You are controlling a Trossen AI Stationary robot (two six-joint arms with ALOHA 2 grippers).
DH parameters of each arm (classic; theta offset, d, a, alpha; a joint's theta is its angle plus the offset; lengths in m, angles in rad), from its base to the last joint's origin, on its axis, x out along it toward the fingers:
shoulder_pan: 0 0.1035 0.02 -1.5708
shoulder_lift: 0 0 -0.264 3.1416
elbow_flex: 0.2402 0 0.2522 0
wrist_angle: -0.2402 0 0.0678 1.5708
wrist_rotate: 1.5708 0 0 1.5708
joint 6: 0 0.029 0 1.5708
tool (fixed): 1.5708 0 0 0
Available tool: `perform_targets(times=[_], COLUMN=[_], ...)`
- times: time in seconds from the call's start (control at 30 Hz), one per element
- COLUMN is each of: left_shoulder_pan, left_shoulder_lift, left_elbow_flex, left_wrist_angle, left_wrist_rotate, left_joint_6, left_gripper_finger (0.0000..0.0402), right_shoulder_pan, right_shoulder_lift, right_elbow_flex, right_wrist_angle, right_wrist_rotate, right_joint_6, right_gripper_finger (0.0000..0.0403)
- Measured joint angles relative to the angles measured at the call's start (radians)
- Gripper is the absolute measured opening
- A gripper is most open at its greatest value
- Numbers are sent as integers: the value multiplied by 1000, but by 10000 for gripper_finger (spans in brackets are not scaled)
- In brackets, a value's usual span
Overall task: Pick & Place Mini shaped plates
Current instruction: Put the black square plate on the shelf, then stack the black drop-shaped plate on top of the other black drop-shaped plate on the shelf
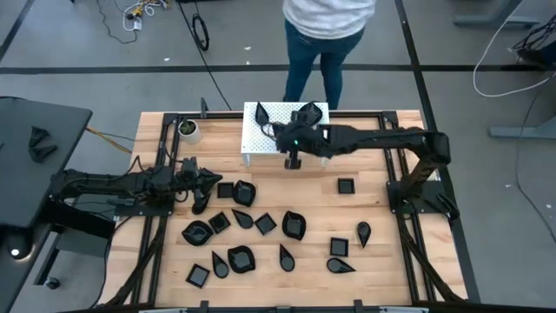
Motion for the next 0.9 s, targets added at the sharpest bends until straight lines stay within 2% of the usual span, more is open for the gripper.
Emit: perform_targets(times=[0.13, 0.23, 0.37, 0.6, 0.73, 0.8, 0.9], left_shoulder_pan=[0, 0, 0, 0, 0, 0, 0], left_shoulder_lift=[0, 0, 0, 0, 0, 0, 0], left_elbow_flex=[0, 0, 0, 0, 0, 0, 0], left_wrist_angle=[-1, -1, -1, -1, 0, -1, -6], left_wrist_rotate=[-3, -10, -11, -11, -10, -10, -10], left_joint_6=[0, 0, 0, 0, -5, -6, -6], left_gripper_finger=[7, 7, 7, 7, 7, 7, 7], right_shoulder_pan=[-44, -59, -71, -86, -65, -30, 34], right_shoulder_lift=[58, 80, 82, 82, 56, 18, -36], right_elbow_flex=[0, 0, 0, 0, -1, 0, 0], right_wrist_angle=[57, 75, 84, 92, 80, 86, 58], right_wrist_rotate=[37, 104, 111, 108, 108, 82, -20], right_joint_6=[-77, -84, -65, -50, 26, 76, 149], right_gripper_finger=[2, 5, 21, 88, 125, 135, 141])
